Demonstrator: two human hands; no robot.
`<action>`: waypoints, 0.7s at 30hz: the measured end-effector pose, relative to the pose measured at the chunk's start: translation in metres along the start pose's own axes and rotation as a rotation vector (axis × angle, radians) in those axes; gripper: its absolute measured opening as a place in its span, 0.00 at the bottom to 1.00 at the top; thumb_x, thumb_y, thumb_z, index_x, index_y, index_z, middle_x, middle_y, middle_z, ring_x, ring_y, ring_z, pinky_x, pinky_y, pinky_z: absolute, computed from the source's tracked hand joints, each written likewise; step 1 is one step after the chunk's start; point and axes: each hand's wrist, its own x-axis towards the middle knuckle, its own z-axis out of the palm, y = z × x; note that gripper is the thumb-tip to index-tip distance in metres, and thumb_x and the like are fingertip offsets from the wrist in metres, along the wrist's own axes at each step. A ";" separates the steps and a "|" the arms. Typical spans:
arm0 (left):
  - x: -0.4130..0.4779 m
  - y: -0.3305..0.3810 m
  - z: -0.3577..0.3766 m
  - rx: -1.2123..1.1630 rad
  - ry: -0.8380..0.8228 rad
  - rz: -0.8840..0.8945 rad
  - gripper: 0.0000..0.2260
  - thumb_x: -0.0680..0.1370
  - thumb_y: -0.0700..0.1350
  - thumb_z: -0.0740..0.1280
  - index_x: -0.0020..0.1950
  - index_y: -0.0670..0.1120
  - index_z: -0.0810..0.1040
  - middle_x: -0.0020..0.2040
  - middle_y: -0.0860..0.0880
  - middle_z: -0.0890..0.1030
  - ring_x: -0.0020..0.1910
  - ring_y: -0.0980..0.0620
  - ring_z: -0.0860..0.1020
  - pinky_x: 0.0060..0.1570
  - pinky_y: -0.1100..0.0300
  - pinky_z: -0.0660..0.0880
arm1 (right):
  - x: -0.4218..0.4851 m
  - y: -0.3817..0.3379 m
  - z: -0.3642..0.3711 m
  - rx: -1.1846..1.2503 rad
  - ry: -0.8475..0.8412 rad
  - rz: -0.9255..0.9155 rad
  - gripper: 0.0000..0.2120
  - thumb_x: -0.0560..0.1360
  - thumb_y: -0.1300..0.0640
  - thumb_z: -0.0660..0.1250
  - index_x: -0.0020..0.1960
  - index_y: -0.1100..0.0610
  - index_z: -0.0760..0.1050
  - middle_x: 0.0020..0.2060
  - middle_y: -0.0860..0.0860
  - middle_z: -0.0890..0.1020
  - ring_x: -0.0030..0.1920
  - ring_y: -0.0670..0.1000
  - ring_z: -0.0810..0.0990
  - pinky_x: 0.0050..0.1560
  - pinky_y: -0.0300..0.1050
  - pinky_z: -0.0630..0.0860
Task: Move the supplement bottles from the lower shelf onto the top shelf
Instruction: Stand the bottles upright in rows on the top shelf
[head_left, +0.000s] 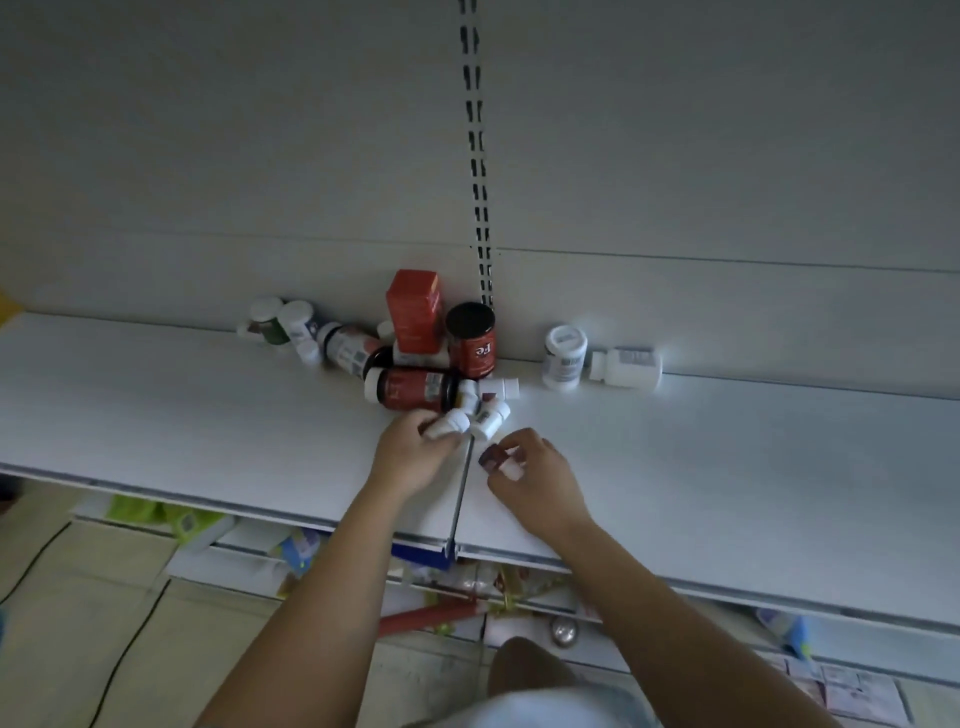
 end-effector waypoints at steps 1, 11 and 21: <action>-0.006 0.002 -0.007 -0.124 -0.013 -0.010 0.06 0.75 0.49 0.73 0.45 0.47 0.82 0.37 0.52 0.81 0.37 0.53 0.79 0.36 0.58 0.72 | -0.004 -0.003 -0.006 0.156 0.020 0.064 0.14 0.72 0.48 0.71 0.56 0.49 0.75 0.49 0.48 0.78 0.47 0.51 0.80 0.44 0.45 0.77; -0.125 0.063 -0.090 -0.998 -0.071 0.014 0.06 0.74 0.38 0.71 0.50 0.44 0.82 0.34 0.52 0.79 0.32 0.57 0.71 0.36 0.65 0.71 | -0.109 -0.078 -0.060 1.095 0.113 0.187 0.08 0.76 0.62 0.69 0.55 0.60 0.79 0.41 0.51 0.82 0.40 0.47 0.77 0.45 0.40 0.73; -0.225 0.130 -0.113 -1.127 -0.464 0.088 0.10 0.81 0.34 0.55 0.56 0.42 0.74 0.40 0.42 0.80 0.36 0.49 0.79 0.40 0.58 0.79 | -0.229 -0.149 -0.113 1.309 0.134 -0.100 0.09 0.72 0.56 0.67 0.47 0.56 0.84 0.43 0.51 0.85 0.47 0.52 0.82 0.56 0.50 0.79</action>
